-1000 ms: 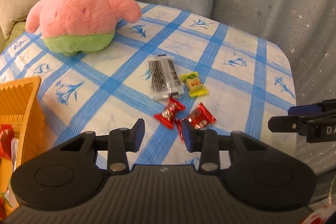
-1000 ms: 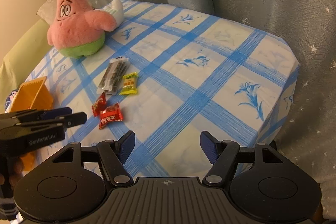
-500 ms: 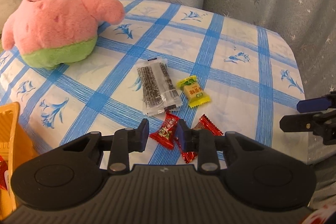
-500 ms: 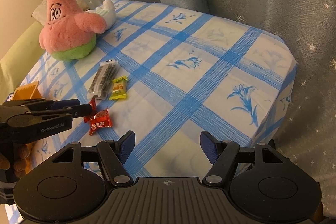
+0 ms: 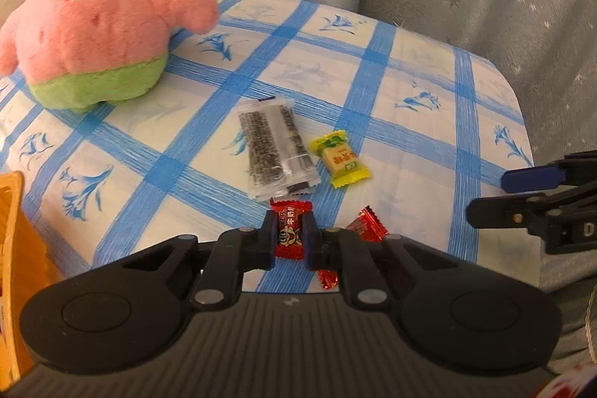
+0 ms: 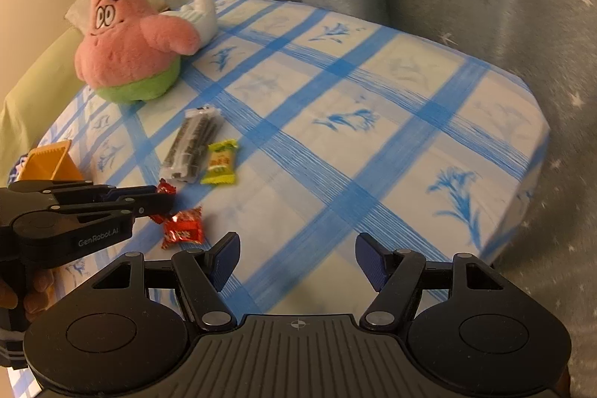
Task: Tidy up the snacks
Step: 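Grasp the small red candy with the left tool, then grasp the yellow candy with the right tool while the left tool holds the red candy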
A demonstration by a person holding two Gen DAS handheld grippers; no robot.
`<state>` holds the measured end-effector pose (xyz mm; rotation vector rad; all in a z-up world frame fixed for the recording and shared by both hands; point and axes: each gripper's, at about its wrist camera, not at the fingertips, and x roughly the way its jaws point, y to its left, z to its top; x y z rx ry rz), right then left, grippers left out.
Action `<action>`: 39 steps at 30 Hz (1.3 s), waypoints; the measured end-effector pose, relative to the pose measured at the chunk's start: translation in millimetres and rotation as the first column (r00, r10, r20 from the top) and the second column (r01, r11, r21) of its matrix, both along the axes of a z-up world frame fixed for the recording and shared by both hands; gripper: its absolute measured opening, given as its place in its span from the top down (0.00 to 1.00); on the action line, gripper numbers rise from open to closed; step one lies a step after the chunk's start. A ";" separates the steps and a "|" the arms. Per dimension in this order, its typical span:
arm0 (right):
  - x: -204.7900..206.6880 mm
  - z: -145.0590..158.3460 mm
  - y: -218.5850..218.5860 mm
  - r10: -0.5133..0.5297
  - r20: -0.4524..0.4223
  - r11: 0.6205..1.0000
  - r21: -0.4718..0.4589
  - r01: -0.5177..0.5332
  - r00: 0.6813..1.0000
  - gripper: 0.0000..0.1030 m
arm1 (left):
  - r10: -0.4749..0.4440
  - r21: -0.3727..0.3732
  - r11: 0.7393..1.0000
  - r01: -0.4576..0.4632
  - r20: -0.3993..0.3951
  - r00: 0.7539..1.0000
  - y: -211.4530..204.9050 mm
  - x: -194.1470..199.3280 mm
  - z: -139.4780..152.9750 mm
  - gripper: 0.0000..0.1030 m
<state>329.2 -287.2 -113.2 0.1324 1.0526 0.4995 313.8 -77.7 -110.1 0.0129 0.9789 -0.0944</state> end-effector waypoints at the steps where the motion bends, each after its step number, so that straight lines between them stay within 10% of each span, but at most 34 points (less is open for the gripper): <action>1: 1.9 0.2 2.7 0.010 0.005 1.000 0.005 -0.010 1.000 0.33 | 0.012 -0.004 1.000 -0.012 0.005 1.000 2.6 -1.7 2.0 0.89; 39: 46.4 -21.1 117.1 0.209 0.128 0.967 -0.178 -0.185 0.970 0.79 | 0.209 -0.008 0.978 -0.208 0.044 0.977 61.7 -34.7 30.0 0.89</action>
